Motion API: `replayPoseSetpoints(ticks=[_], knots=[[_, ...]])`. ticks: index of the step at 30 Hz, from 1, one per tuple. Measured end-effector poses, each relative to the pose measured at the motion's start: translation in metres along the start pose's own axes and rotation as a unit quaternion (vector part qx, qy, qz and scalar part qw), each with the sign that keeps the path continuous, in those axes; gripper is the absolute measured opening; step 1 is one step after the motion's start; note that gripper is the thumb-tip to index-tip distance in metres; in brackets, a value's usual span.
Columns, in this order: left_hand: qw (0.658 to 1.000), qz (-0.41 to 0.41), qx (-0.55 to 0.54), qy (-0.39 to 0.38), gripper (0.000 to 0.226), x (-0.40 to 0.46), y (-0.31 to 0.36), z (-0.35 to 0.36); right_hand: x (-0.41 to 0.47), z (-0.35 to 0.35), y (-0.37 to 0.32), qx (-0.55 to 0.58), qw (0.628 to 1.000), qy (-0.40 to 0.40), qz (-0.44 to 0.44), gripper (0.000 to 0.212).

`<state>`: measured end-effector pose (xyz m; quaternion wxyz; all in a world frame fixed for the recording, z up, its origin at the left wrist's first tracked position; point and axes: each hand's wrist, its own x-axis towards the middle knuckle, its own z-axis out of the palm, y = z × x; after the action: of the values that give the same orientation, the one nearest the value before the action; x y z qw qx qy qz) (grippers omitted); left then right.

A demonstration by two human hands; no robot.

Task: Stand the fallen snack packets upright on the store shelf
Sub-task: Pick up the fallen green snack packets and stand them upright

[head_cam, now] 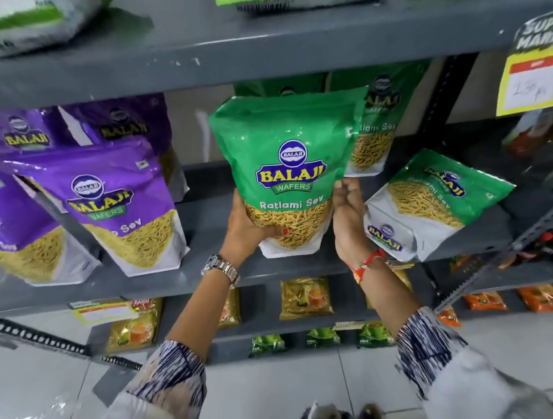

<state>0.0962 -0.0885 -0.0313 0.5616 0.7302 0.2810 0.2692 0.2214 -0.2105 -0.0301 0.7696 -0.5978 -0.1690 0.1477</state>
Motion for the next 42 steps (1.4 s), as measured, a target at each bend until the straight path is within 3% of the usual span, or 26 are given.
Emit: replayPoseSetpoints(ticks=[8,11,14,17,20,22,24,27,29,31,33,35,38,42], knots=[[0.998,0.045,0.039,0.011,0.089,0.019,-0.016,0.002,0.013,-0.006,0.016,0.006,0.999,-0.039,0.037,0.018],[0.996,0.066,0.028,0.045,0.097,0.010,-0.025,0.008,0.010,-0.011,0.005,-0.007,0.999,-0.047,0.024,0.020],[0.978,0.095,0.064,0.176,0.101,-0.015,-0.031,0.024,0.001,-0.032,-0.012,-0.033,0.999,0.010,-0.008,0.022],[0.908,0.190,0.203,0.314,0.068,-0.036,-0.034,0.055,-0.007,-0.067,-0.031,-0.069,0.993,0.048,-0.082,0.027],[0.888,0.305,0.252,0.233,0.038,-0.042,-0.026,0.102,0.000,-0.106,-0.037,-0.142,0.968,0.163,-0.131,0.017],[0.888,0.348,0.267,0.137,0.031,-0.030,-0.010,0.132,0.008,-0.129,-0.031,-0.180,0.948,0.242,-0.101,0.013],[0.871,0.373,0.305,0.096,0.029,-0.007,0.009,0.162,0.017,-0.149,-0.020,-0.231,0.923,0.304,-0.042,0.024],[0.879,0.295,0.373,0.023,0.042,0.036,0.038,0.202,0.027,-0.171,-0.006,-0.134,0.940,0.309,0.052,0.035],[0.908,0.142,0.386,-0.076,0.064,0.064,0.046,0.219,0.033,-0.178,-0.002,-0.064,0.952,0.282,0.098,0.019],[0.936,-0.004,0.301,-0.183,0.073,0.086,0.047,0.228,0.039,-0.186,0.000,-0.024,0.956,0.236,0.171,0.011],[0.941,-0.111,0.127,-0.293,0.054,0.098,0.046,0.232,0.045,-0.193,-0.003,0.002,0.953,0.192,0.236,0.013],[0.910,-0.164,0.067,-0.375,0.026,0.104,0.044,0.232,0.049,-0.198,-0.008,0.009,0.949,0.162,0.270,0.015],[0.903,-0.203,0.072,-0.370,0.021,0.104,0.043,0.229,0.049,-0.204,-0.012,0.034,0.951,0.151,0.267,0.018],[0.951,-0.163,0.069,-0.252,0.024,0.079,0.044,0.227,0.043,-0.210,-0.016,0.034,0.954,0.158,0.251,0.016]])
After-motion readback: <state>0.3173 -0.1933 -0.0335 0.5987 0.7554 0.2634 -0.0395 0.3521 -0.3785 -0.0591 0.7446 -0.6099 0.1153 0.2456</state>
